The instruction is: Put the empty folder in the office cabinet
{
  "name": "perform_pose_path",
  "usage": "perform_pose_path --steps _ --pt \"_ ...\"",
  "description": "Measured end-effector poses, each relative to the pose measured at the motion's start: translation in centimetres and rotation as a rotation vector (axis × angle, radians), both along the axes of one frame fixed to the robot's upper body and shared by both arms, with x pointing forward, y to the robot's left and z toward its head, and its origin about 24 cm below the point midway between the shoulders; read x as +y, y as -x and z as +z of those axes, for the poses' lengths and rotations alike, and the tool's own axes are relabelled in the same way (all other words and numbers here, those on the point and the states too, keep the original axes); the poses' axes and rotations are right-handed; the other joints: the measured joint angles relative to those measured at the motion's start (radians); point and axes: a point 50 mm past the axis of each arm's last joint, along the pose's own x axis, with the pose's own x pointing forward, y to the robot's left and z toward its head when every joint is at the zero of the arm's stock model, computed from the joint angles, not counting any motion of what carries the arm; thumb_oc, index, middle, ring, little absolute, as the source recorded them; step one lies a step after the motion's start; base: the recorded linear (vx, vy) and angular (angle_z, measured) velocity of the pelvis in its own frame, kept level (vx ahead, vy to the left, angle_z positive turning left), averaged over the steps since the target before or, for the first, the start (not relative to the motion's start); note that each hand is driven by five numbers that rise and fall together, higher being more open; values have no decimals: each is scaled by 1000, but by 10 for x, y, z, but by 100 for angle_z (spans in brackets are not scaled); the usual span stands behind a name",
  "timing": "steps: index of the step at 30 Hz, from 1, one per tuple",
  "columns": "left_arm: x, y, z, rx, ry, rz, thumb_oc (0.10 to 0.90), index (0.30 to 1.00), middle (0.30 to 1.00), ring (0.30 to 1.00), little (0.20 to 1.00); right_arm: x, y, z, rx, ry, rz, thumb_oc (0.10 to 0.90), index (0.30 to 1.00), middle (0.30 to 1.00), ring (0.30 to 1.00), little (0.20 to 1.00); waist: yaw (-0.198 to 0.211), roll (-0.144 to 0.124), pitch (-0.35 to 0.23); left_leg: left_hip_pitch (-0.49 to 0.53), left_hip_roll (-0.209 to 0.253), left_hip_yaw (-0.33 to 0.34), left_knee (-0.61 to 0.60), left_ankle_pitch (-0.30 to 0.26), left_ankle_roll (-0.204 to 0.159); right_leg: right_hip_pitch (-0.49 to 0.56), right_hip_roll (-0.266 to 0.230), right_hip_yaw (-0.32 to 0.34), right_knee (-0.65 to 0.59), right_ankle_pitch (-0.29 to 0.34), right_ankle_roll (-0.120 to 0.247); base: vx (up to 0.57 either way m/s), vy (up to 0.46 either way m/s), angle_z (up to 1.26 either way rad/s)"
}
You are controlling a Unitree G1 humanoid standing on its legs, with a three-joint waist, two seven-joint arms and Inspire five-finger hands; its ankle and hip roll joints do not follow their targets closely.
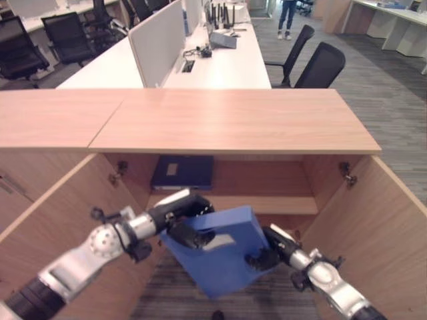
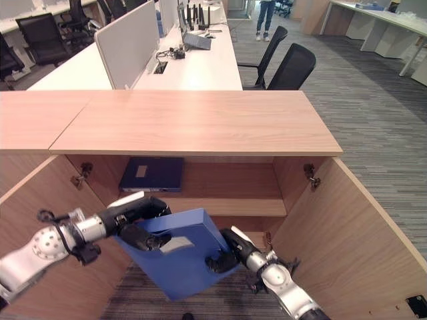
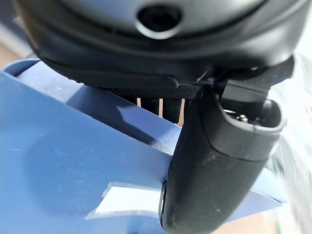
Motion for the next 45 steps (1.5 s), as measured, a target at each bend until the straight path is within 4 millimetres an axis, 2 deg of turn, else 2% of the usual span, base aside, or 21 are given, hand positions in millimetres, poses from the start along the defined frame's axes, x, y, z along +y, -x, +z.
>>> perform_pose_path --steps 2,5,9,12,16,18,21,25,30,34,35,36,37,39,41,42,43,44,45 --pt "-2 11 -20 119 133 69 800 900 900 900 900 -8 15 -14 97 8 -24 400 300 300 300 300 0 -3 0 -1 2 1 0 -1 -2 -2 2 2 0 2 -3 -4 -7 -2" --pt "-5 19 -27 148 298 159 800 900 900 900 900 -11 36 -26 184 -35 -55 400 300 300 300 300 -1 -4 0 -2 5 0 -2 -3 -4 -2 5 2 0 2 -3 0 0 0" --pt "-11 23 -33 163 483 245 800 900 900 900 900 -13 40 -28 201 -73 -119 400 300 300 300 300 -4 -4 -3 -2 8 0 -4 -3 -5 -3 7 6 0 1 1 -14 -19 -2" --pt "-15 30 -57 214 718 442 800 900 900 900 900 -8 50 -34 228 -113 -189 400 300 300 300 300 -2 -1 -11 -3 8 -2 -4 -3 -5 -4 8 5 0 0 1 -13 -16 1" --pt "-9 49 -87 283 845 649 800 900 900 900 900 -8 65 -42 279 -118 -238 400 300 300 300 300 0 -8 -19 -8 8 -6 0 -2 -4 -6 10 -2 0 0 0 -30 -59 4" --pt "-9 57 -98 329 852 717 800 900 900 900 900 -9 72 -46 315 -104 -239 400 300 300 300 300 0 -19 -25 -12 8 -17 -1 -1 -4 -6 12 -12 0 -2 -1 -17 -58 14" --pt "-10 64 -109 365 853 757 800 900 900 900 900 -10 71 -46 318 -89 -236 400 300 300 300 300 2 -20 -28 -22 9 -30 0 5 -8 -10 16 -24 0 -3 0 -24 -85 12" --pt "-6 61 -113 365 833 799 800 900 900 900 900 -10 70 -46 315 -76 -239 400 300 300 300 300 6 -19 -29 -26 12 -42 -1 10 -11 -11 21 -34 0 -2 -2 -23 -106 9" --pt "-1 61 -112 350 721 767 800 900 900 900 900 -11 69 -46 310 -68 -232 400 300 300 300 300 8 -17 -28 -36 19 -47 -2 14 -17 -19 29 -40 0 -1 -11 -74 -108 5" --pt "-5 53 -114 350 732 767 800 900 900 900 900 -14 65 -44 293 -74 -255 400 300 300 300 300 23 -12 -4 -111 26 -62 90 12 -44 -58 41 -72 33 -9 -34 -46 -40 21" --pt "-6 53 -115 359 729 767 800 900 900 900 900 -16 65 -43 293 -69 -258 400 300 300 300 300 29 -1 2 -112 31 -68 93 12 -47 -53 51 -78 36 -10 -36 19 -21 28" --pt "-8 52 -117 362 742 777 800 900 900 900 900 -18 59 -42 279 -68 -267 400 300 300 300 300 28 9 31 -135 37 -58 139 3 -70 -62 49 -88 65 -28 -61 69 5 27" --pt "-8 50 -117 352 754 790 800 900 900 900 900 -19 58 -41 275 -64 -271 400 300 300 300 300 29 17 39 -152 43 -42 158 -18 -99 -69 50 -94 70 -30 -68 101 14 22" --pt "-7 51 -119 356 753 800 800 900 900 900 900 -24 56 -40 264 -53 -287 400 300 300 300 300 32 28 56 -170 62 3 154 -45 -98 -85 47 -93 88 -38 -81 126 35 9" --pt "-7 52 -119 359 753 801 800 900 900 900 900 -26 55 -39 261 -52 -294 400 300 300 300 300 37 29 61 -166 63 0 132 -45 -97 -85 35 -88 92 -40 -79 195 86 1" --pt "-13 47 -119 357 772 810 800 900 900 900 900 -28 54 -38 254 -52 -308 400 300 300 300 300 53 16 74 -184 59 -5 33 -36 -108 -90 1 -69 70 -26 -79 244 118 -2" --pt "-15 47 -119 360 777 817 800 900 900 900 900 -28 54 -38 253 -52 -310 400 300 300 300 300 53 19 77 -184 64 -4 6 -35 -107 -88 -2 -68 59 -20 -63 212 110 -8" --pt "-18 48 -121 368 788 836 800 900 900 900 900 -29 55 -39 257 -53 -317 400 300 300 300 300 52 33 83 -194 90 -1 -5 -31 -101 -61 2 -59 18 -12 -45 234 128 -28" --pt "-20 52 -124 380 797 854 800 900 900 900 900 -32 56 -38 256 -41 -318 400 300 300 300 300 55 49 86 -180 103 14 -4 9 -88 -54 8 -45 4 -6 -23 242 143 -42"
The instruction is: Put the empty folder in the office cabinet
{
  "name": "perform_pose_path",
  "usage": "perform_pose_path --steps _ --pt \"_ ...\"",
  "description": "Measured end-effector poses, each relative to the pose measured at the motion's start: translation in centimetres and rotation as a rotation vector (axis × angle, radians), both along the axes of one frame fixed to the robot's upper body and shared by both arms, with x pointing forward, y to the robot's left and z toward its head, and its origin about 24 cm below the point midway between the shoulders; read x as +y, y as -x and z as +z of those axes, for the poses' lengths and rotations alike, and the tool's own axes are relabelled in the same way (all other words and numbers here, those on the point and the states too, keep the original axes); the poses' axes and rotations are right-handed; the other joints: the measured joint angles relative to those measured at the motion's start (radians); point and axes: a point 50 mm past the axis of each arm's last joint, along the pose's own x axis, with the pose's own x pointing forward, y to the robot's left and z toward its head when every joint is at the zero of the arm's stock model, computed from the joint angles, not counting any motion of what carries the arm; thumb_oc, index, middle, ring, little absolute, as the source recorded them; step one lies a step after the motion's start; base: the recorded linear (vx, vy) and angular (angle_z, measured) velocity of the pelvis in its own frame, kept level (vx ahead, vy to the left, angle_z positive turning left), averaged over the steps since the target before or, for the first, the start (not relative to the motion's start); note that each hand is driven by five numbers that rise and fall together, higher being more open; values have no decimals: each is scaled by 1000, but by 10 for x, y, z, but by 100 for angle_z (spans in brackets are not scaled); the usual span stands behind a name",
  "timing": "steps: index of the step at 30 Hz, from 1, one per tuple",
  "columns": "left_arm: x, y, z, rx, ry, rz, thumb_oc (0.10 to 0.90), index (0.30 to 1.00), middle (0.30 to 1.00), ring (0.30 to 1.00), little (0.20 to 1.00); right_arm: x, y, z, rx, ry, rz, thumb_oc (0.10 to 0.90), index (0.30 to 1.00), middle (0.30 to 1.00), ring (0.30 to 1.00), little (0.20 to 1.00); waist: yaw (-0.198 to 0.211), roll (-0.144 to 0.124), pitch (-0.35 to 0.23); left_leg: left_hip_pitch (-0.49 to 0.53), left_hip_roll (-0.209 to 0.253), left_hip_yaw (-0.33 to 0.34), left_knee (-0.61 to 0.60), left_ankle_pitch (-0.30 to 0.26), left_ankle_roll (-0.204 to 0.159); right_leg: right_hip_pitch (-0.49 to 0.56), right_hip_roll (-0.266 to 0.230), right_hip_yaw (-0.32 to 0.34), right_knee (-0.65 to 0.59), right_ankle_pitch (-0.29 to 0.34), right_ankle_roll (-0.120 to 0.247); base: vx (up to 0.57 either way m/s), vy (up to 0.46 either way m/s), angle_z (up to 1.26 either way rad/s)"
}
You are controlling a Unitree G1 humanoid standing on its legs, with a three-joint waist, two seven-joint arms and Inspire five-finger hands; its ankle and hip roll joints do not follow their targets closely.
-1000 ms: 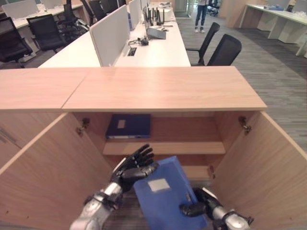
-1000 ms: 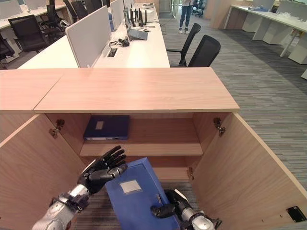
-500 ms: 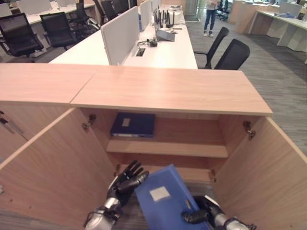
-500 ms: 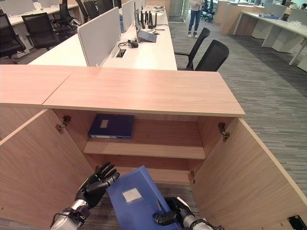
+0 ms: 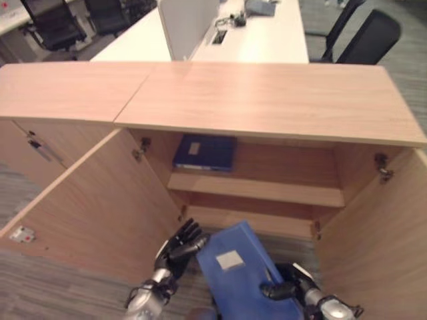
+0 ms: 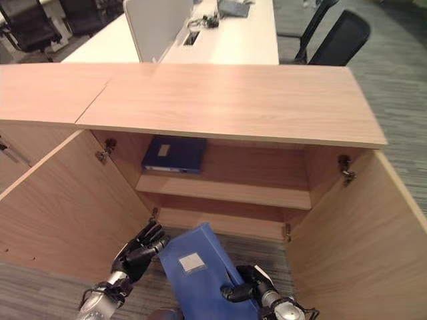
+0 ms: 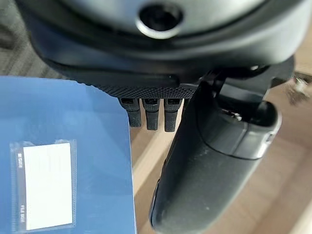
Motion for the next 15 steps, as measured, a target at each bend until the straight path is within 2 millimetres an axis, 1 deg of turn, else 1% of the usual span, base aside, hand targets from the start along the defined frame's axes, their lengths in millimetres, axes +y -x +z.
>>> perform_pose_path --steps 1,2,3,4,5,6,7,8,9,11,12,13,14,15 --pt "0 1 0 2 4 10 800 900 900 900 900 1 0 0 -1 0 -1 400 300 300 300 300 2 6 0 5 4 19 4 49 20 2 -2 9 -5 -7 16 250 170 -51" --pt "2 1 0 0 -1 14 800 900 900 900 900 4 -1 0 -4 -9 -3 400 300 300 300 300 2 -13 8 11 -4 40 4 64 31 2 -19 27 -5 -14 24 304 239 -58" --pt "10 -2 2 -2 -20 46 800 900 900 900 900 11 -3 -1 -11 -30 -10 400 300 300 300 300 1 -51 17 21 -28 70 5 46 57 1 -51 36 -4 -20 35 216 185 -49" --pt "13 -6 2 2 -35 48 800 900 900 900 900 14 -3 -1 -12 -39 -15 400 300 300 300 300 -1 -70 16 21 -39 86 5 36 68 -3 -67 43 -1 -23 40 216 192 -51" --pt "15 -9 2 8 -52 49 800 900 900 900 900 17 -4 -1 -15 -45 -15 400 300 300 300 300 3 -81 15 19 -46 109 5 42 81 -13 -79 49 3 -22 49 225 238 -60" --pt "22 -9 -4 42 -80 79 800 900 900 900 900 22 -7 -1 -21 -61 -24 400 300 300 300 300 -1 -98 19 11 -64 144 15 18 99 -34 -99 24 3 -13 69 225 238 -59" --pt "24 -11 -7 53 -90 88 800 900 900 900 900 23 -7 -1 -23 -59 -28 400 300 300 300 300 -1 -103 20 -7 -70 151 41 -3 102 -43 -107 27 4 -15 73 206 230 -50" --pt "29 -16 -13 86 -101 122 800 900 900 900 900 25 -12 1 -32 -54 -28 400 300 300 300 300 -2 -103 18 -55 -73 160 98 -31 113 -63 -117 28 4 -17 78 166 216 -17" --pt "29 -16 -17 111 -117 128 800 900 900 900 900 26 -14 2 -33 -54 -28 400 300 300 300 300 -5 -102 18 -68 -76 161 103 -35 116 -72 -119 27 4 -16 79 213 297 -9" --pt "39 -18 -30 181 -182 154 800 900 900 900 900 29 -18 2 -31 -65 -38 400 300 300 300 300 2 -105 15 -109 -80 165 138 -62 118 -105 -126 28 6 -14 82 130 257 -8" --pt "50 -11 -48 318 -258 187 800 900 900 900 900 31 -23 3 -27 -89 -53 400 300 300 300 300 4 -110 2 -167 -76 174 193 -95 119 -149 -131 32 21 -14 84 39 127 -27" --pt "56 3 -62 471 -304 201 800 900 900 900 900 31 -32 7 -44 -136 -104 400 300 300 300 300 -9 -109 -1 -198 -59 185 211 -99 121 -180 -128 37 35 -18 83 95 131 -36" --pt "62 21 -71 581 -349 196 800 900 900 900 900 35 -39 12 -69 -178 -146 400 300 300 300 300 -24 -113 -2 -214 -60 194 218 -101 126 -203 -127 39 43 -18 82 228 343 -40" --pt "59 79 -94 816 -374 145 800 900 900 900 900 33 -51 20 -120 -231 -210 400 300 300 300 300 -33 -115 -1 -230 -74 208 261 -142 141 -213 -142 44 54 -20 86 229 344 -35"
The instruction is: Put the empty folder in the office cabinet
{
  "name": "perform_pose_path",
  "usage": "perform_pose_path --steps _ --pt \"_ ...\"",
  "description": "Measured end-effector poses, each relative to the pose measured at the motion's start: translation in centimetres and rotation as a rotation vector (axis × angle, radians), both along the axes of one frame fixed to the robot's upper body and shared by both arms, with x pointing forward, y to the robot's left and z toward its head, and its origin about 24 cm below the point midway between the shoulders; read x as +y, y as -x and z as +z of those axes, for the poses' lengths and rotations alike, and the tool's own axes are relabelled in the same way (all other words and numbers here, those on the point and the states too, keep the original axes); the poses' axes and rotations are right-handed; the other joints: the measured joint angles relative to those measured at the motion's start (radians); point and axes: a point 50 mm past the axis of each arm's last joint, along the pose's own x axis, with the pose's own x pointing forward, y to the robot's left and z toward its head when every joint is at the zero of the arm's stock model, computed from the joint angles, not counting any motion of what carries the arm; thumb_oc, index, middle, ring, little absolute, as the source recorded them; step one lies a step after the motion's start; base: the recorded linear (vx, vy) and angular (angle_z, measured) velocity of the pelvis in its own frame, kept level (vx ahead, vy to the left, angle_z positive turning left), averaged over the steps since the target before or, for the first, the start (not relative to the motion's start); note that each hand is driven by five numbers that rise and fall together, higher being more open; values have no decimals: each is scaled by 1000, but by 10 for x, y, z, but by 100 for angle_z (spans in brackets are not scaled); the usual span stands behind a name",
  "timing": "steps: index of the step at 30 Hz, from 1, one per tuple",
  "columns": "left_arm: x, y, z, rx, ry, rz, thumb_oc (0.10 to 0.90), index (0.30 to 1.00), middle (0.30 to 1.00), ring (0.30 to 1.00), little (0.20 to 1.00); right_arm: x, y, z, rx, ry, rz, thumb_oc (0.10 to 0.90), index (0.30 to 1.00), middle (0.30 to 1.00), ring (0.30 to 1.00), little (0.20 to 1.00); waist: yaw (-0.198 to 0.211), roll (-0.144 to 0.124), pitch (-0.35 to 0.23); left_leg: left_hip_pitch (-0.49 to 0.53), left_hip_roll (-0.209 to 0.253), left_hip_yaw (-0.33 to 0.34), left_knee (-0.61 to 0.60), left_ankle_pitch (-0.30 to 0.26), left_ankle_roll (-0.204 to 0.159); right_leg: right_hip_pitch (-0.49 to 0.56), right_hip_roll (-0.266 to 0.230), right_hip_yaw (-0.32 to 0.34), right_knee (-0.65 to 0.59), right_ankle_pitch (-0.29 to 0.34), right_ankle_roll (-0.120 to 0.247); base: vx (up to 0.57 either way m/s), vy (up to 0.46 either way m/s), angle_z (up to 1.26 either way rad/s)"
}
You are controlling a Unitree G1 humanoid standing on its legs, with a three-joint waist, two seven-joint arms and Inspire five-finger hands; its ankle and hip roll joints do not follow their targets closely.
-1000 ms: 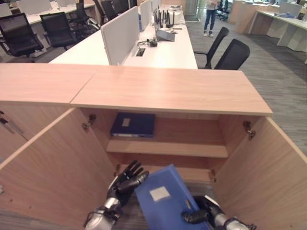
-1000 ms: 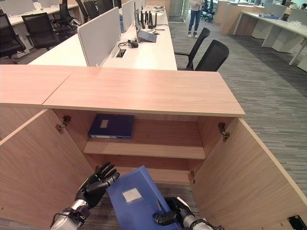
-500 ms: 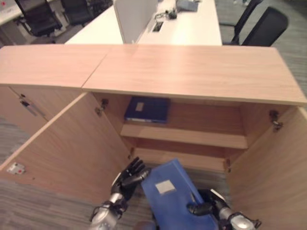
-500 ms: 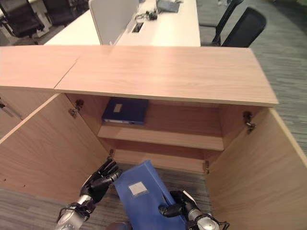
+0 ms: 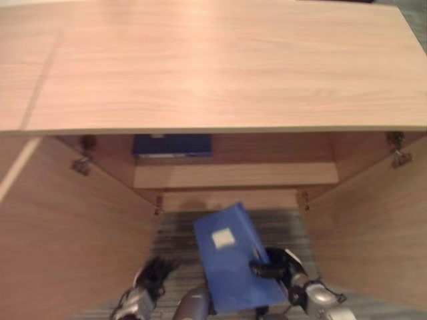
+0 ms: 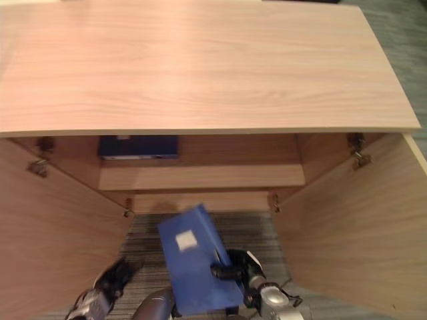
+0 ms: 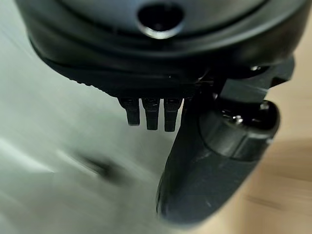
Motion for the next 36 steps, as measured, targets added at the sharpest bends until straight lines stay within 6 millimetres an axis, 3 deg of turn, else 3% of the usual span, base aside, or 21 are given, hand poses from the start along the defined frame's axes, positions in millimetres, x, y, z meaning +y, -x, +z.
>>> perform_pose_path --steps 2,3,4,5,7,9,11,12,13,15,16,17,20,22,27,28,31,32,36 --pt "-4 45 -10 180 24 8 800 900 900 900 900 -6 -8 6 -34 20 3 400 300 300 300 300 8 23 4 2 8 -9 28 -48 6 -69 -8 7 162 -44 14 115 319 -23" --pt "-4 73 -12 293 17 -10 800 900 900 900 900 -10 -10 10 -56 26 -6 400 300 300 300 300 3 36 1 15 4 -6 31 -40 17 -117 -23 -8 288 -76 -6 46 276 -6" --pt "-3 82 -13 319 12 -26 800 900 900 900 900 -13 -9 10 -60 28 -13 400 300 300 300 300 4 37 3 22 -5 -3 32 -45 25 -142 -34 -10 342 -78 -3 81 321 7" --pt "-4 103 -13 374 9 -87 800 900 900 900 900 -17 -13 16 -88 38 -16 400 300 300 300 300 5 56 12 27 -12 9 43 -53 44 -246 -64 -18 557 -99 -29 69 145 0" --pt "2 112 -11 393 -15 -132 800 900 900 900 900 -18 -12 16 -90 39 -15 400 300 300 300 300 9 56 14 27 -35 13 69 -76 64 -300 -92 -22 663 -70 -35 113 114 1" --pt "5 103 -10 367 -45 -218 800 900 900 900 900 -19 -15 18 -101 39 -2 400 300 300 300 300 32 85 41 55 -34 25 65 -83 74 -336 -124 -59 737 -68 -48 95 22 -22" --pt "8 78 -9 294 -85 -308 800 900 900 900 900 -16 -17 22 -122 36 31 400 300 300 300 300 27 109 74 76 -29 28 60 -74 76 -346 -121 -106 677 -75 -39 -19 -52 -11" --pt "7 64 -8 250 -104 -357 800 900 900 900 900 -13 -19 23 -124 35 43 400 300 300 300 300 27 107 87 73 -27 32 62 -74 77 -354 -114 -115 624 -81 -35 -52 -131 -5" --pt "10 38 -3 167 -136 -402 800 900 900 900 900 -9 -22 25 -134 35 62 400 300 300 300 300 24 94 113 67 -27 36 66 -72 79 -371 -104 -132 539 -78 -29 -34 -107 -10" --pt "11 7 3 86 -173 -454 800 900 900 900 900 -4 -30 30 -157 35 88 400 300 300 300 300 20 73 144 48 -25 39 70 -67 83 -394 -74 -121 418 -65 -11 15 -108 -7" --pt "10 -8 7 50 -185 -477 800 900 900 900 900 -2 -33 32 -168 34 94 400 300 300 300 300 2 66 163 38 -28 34 68 -60 80 -388 -59 -119 333 -47 9 79 -179 9" --pt "5 -31 12 -10 -191 -490 800 900 900 900 900 -1 -40 38 -194 37 96 400 300 300 300 300 -11 51 195 35 -37 25 64 -53 68 -403 -34 -112 265 -11 6 96 -188 31" --pt "-10 -57 18 -105 -179 -500 800 900 900 900 900 -6 -40 39 -195 38 85 400 300 300 300 300 -45 41 215 16 -61 -22 52 -33 39 -379 -11 -73 161 82 -21 41 -178 51" --pt "-11 -56 18 -109 -175 -502 800 900 900 900 900 -8 -41 40 -192 13 94 400 300 300 300 300 -42 43 216 7 -59 -35 38 -23 24 -380 -12 -87 146 98 -26 44 -155 28" --pt "-5 -29 8 -2 -182 -523 800 900 900 900 900 -3 -52 54 -238 -218 65 400 300 300 300 300 -16 56 219 -12 -50 -80 11 -3 -1 -386 -2 -132 114 200 -51 37 -124 26" --pt "-5 -21 6 19 -175 -522 800 900 900 900 900 0 -58 61 -273 -297 38 400 300 300 300 300 -15 58 219 -15 -51 -91 13 0 -8 -387 3 -133 109 245 -67 14 -77 20" --pt "-7 -10 2 49 -168 -532 800 900 900 900 900 6 -74 79 -357 -453 -45 400 300 300 300 300 6 68 215 -25 -25 -96 11 3 -21 -383 34 -137 76 253 -86 17 -57 -4" --pt "-7 -8 2 53 -166 -531 800 900 900 900 900 7 -86 96 -435 -562 -105 400 300 300 300 300 5 69 215 -31 -13 -104 9 4 -28 -381 48 -144 63 257 -96 30 -61 1" --pt "-9 -17 4 8 -174 -537 800 900 900 900 900 -8 -111 138 -638 -814 -290 400 300 300 300 300 6 77 211 -27 -3 -122 -11 14 -45 -372 61 -163 49 255 -108 25 -43 10"
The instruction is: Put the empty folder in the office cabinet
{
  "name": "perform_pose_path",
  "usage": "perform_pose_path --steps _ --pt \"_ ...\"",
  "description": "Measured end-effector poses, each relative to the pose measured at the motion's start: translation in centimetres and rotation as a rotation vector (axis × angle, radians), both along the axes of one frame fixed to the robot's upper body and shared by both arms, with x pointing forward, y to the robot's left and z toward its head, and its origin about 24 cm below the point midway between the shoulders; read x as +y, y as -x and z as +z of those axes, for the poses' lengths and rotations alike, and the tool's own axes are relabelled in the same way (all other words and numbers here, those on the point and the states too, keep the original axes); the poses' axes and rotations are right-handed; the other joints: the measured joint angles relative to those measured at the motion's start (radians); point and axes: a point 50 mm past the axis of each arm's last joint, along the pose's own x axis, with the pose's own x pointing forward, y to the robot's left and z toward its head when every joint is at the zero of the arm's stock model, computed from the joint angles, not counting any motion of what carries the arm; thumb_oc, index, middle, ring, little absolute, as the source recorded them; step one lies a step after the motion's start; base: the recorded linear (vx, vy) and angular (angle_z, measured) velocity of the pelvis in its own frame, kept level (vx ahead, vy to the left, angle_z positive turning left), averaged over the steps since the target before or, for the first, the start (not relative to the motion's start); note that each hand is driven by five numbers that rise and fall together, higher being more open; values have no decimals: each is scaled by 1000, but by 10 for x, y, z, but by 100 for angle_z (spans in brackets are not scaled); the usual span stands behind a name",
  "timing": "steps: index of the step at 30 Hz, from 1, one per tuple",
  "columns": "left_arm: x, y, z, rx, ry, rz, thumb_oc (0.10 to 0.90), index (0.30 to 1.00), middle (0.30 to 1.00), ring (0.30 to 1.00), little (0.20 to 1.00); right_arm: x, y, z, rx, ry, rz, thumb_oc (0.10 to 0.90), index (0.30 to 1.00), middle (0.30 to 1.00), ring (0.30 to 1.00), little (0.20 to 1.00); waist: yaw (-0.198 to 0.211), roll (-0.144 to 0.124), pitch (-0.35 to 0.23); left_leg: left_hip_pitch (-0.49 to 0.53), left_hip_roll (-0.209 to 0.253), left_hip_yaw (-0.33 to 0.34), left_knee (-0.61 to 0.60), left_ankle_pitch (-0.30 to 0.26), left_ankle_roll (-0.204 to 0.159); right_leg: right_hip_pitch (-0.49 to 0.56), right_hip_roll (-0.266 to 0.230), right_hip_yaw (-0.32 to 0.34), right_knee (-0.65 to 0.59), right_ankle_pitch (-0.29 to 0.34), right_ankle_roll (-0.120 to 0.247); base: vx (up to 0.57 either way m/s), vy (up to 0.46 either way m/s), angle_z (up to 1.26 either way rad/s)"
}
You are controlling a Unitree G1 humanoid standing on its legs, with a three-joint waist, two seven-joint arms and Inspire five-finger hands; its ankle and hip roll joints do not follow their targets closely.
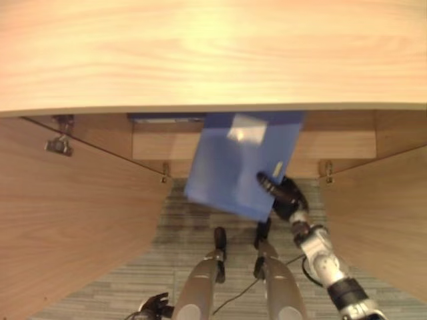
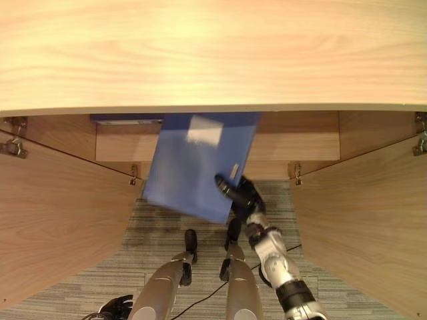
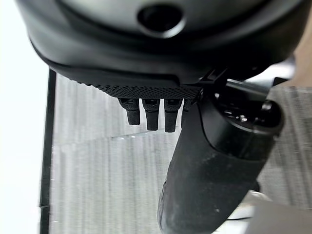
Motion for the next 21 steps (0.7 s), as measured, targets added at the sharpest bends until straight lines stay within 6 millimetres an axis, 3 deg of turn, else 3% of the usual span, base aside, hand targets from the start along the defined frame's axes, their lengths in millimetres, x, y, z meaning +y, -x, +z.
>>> perform_pose_path --steps 3,6,11,15,21 --pt "-1 -3 1 -11 -1 -5 800 900 900 900 900 -20 -11 27 -101 -91 -95 400 300 300 300 300 1 9 -6 10 -1 -4 -24 12 -5 4 -1 -4 -4 1 -1 48 -48 7" --pt "0 -1 0 -1 -3 -10 800 900 900 900 900 -40 -11 32 -118 -96 -157 400 300 300 300 300 4 25 -27 28 -7 -20 -69 30 -9 13 -4 -20 -14 0 0 46 -31 14" --pt "-1 1 -1 8 -5 -18 800 900 900 900 900 -42 -14 33 -114 -222 -207 400 300 300 300 300 22 42 -47 36 -6 -26 -102 51 -13 13 2 -22 -29 3 -4 0 -14 1" --pt "-1 2 -1 11 -8 -28 800 900 900 900 900 -47 -28 39 -80 -296 -273 400 300 300 300 300 38 47 -51 26 -4 -38 -102 55 -18 10 5 -32 -33 2 -4 -7 -35 8" --pt "-2 -2 1 6 -42 -83 800 900 900 900 900 -44 -48 63 -65 -402 -324 400 300 300 300 300 63 48 -53 -11 -2 -52 -103 68 -22 -13 9 -50 -52 11 -13 -5 -36 7"
